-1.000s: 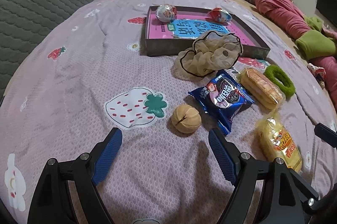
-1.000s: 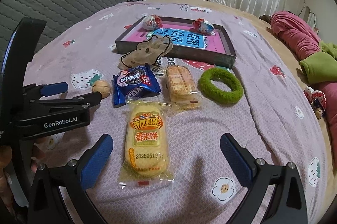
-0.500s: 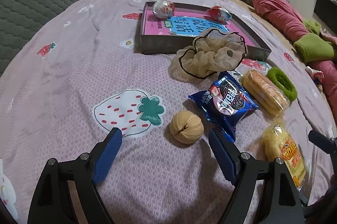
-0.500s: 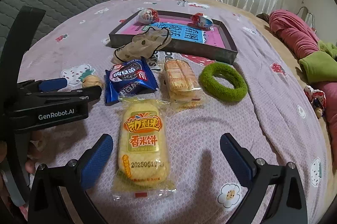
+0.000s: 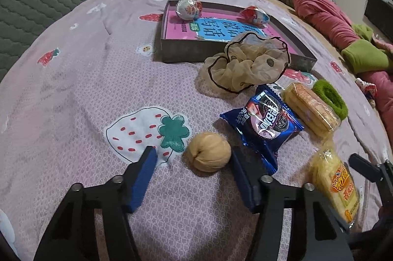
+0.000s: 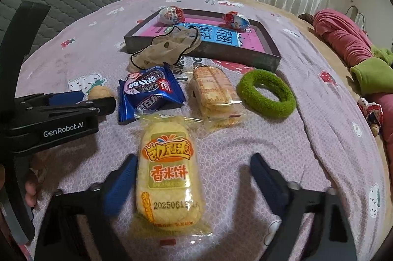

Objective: Organize objects
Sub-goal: 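Close the left tool on the walnut ball while the right tool grasps the yellow rice-cake packet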

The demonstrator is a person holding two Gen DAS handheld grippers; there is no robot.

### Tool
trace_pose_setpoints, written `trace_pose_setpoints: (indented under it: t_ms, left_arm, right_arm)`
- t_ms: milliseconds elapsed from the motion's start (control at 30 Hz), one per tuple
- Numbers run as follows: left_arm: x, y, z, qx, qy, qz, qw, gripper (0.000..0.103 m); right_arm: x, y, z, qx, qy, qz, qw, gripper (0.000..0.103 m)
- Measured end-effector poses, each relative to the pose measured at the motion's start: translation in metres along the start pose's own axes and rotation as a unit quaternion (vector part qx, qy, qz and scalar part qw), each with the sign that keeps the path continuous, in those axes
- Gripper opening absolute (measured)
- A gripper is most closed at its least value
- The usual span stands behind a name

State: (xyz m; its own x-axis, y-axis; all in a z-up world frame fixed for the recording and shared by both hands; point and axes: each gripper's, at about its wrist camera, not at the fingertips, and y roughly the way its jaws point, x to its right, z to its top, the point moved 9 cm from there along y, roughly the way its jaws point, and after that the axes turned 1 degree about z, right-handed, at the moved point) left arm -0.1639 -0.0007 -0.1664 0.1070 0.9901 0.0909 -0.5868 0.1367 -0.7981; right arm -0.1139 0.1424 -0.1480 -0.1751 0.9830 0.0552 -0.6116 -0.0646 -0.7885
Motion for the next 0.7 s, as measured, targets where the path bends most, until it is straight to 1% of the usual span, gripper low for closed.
trace_pose_setpoints:
  t_ms: [33, 67, 100, 133, 167, 200, 267, 500, 700]
  left_arm:
    - [0.001, -0.001, 0.0, 0.001, 0.001, -0.002, 1.0, 0.054]
    - [0.002, -0.002, 0.0, 0.002, 0.002, -0.006, 1.0, 0.05]
    - [0.003, -0.002, 0.0, 0.002, 0.003, -0.007, 1.0, 0.049]
    - [0.004, -0.002, 0.0, 0.002, 0.005, -0.007, 1.0, 0.046]
    - [0.006, -0.002, 0.0, 0.003, 0.007, -0.009, 0.9999, 0.037]
    - [0.007, -0.003, 0.0, 0.003, 0.007, -0.012, 0.9999, 0.035]
    - [0.007, -0.002, -0.001, 0.002, 0.009, -0.011, 0.9999, 0.035]
    - [0.007, -0.004, -0.002, 0.006, 0.008, -0.013, 0.9999, 0.035]
    - [0.009, -0.01, -0.001, 0.011, 0.01, -0.009, 0.9999, 0.035]
  right_arm:
    - [-0.002, 0.001, -0.001, -0.001, -0.002, 0.003, 1.0, 0.079]
    - [-0.003, 0.001, -0.001, -0.001, -0.002, 0.006, 1.0, 0.074]
    - [-0.004, 0.001, -0.001, 0.0, -0.002, 0.01, 1.0, 0.068]
    - [-0.006, 0.0, -0.001, 0.002, -0.002, 0.013, 1.0, 0.065]
    - [-0.007, -0.001, 0.0, 0.004, -0.001, 0.018, 1.0, 0.057]
    - [-0.007, -0.002, 0.0, 0.006, 0.001, 0.023, 1.0, 0.05]
    - [-0.009, -0.002, 0.0, 0.006, 0.006, 0.037, 0.999, 0.043]
    - [-0.008, -0.005, 0.0, 0.008, 0.021, 0.063, 0.998, 0.039]
    - [-0.008, -0.016, 0.003, 0.022, 0.025, 0.078, 0.996, 0.039]
